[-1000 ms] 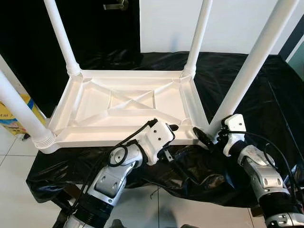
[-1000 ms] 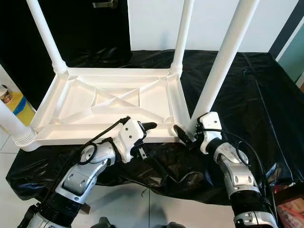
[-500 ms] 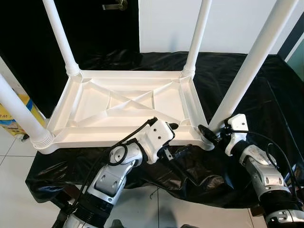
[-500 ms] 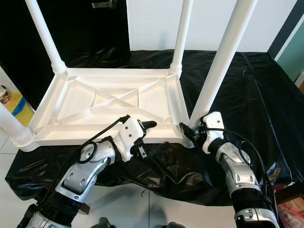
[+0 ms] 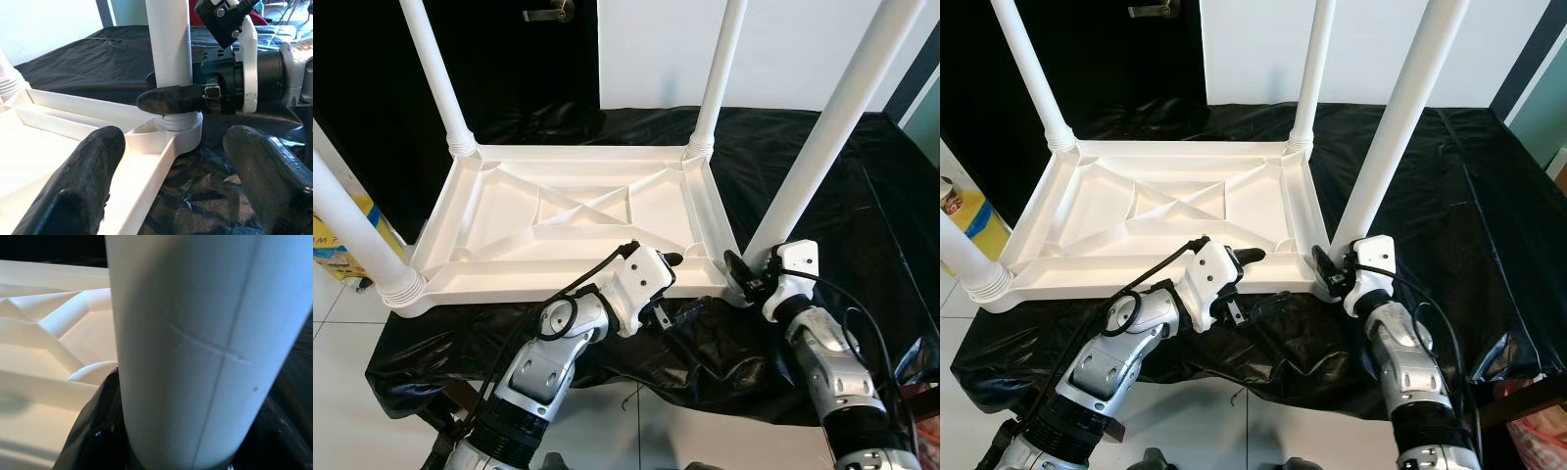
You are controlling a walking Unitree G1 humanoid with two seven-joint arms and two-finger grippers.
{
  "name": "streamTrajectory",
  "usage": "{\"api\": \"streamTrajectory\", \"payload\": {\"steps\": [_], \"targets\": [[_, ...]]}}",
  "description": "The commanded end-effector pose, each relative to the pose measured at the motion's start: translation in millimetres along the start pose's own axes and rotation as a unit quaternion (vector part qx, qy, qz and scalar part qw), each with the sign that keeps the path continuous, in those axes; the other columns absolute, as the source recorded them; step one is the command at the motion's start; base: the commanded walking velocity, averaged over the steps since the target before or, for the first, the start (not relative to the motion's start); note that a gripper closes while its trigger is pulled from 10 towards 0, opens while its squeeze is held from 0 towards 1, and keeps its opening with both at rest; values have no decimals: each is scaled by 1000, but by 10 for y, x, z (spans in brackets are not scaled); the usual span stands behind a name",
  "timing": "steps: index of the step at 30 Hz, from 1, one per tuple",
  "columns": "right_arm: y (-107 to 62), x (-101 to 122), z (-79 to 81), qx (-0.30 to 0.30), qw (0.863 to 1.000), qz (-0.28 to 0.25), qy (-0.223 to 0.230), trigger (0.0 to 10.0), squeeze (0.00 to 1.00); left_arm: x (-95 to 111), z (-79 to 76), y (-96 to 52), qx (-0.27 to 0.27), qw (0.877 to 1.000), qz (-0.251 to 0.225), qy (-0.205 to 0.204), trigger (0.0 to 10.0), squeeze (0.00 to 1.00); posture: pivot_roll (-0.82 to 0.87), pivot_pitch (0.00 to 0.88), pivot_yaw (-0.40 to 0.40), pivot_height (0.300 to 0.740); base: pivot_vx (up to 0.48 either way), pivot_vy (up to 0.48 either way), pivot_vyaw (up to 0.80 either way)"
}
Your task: Building children table
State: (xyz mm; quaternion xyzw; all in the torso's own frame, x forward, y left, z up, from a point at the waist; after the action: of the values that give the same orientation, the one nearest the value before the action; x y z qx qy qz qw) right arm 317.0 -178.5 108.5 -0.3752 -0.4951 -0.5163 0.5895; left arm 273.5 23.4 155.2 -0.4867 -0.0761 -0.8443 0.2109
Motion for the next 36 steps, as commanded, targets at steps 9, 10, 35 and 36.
{"api": "streamTrajectory", "payload": {"steps": [9, 10, 35, 36], "targets": [[-52, -141, 129, -80, 996, -9, 27, 10000, 0, -26, -13, -5, 6, 1000, 10, -1, 10000, 0, 28, 36, -58, 740, 0, 0, 0], [-58, -164, 160, -94, 995, -7, 26, 10000, 0, -28, -17, -6, 6, 1000, 11, 0, 10000, 0, 31, 32, -61, 740, 0, 0, 0], [-55, -81, 211, -132, 990, -38, 22, 10000, 1000, -23, -6, 7, 7, 1000, 11, 9, 10000, 0, 44, 0, -72, 740, 0, 0, 0], [-56, -53, 205, -125, 991, -43, 23, 10000, 1000, -23, -9, 8, 7, 1000, 11, 9, 10000, 0, 44, 0, -72, 740, 0, 0, 0]]}}
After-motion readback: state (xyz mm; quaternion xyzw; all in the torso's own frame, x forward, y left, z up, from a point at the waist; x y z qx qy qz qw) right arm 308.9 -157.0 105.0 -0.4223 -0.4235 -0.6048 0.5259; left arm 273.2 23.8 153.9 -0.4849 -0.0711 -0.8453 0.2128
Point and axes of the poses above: a point about 5 cm out from each wrist's last joint towards the gripper, its own y axis pointing out of the wrist towards the gripper, its own x axis along the axis of the wrist's last joint, z = x × y, the point moved 2 cm from there along y, pointing out of the wrist towards the gripper, and after that the axes turned 15 degrees about y, right-handed, at the moved point
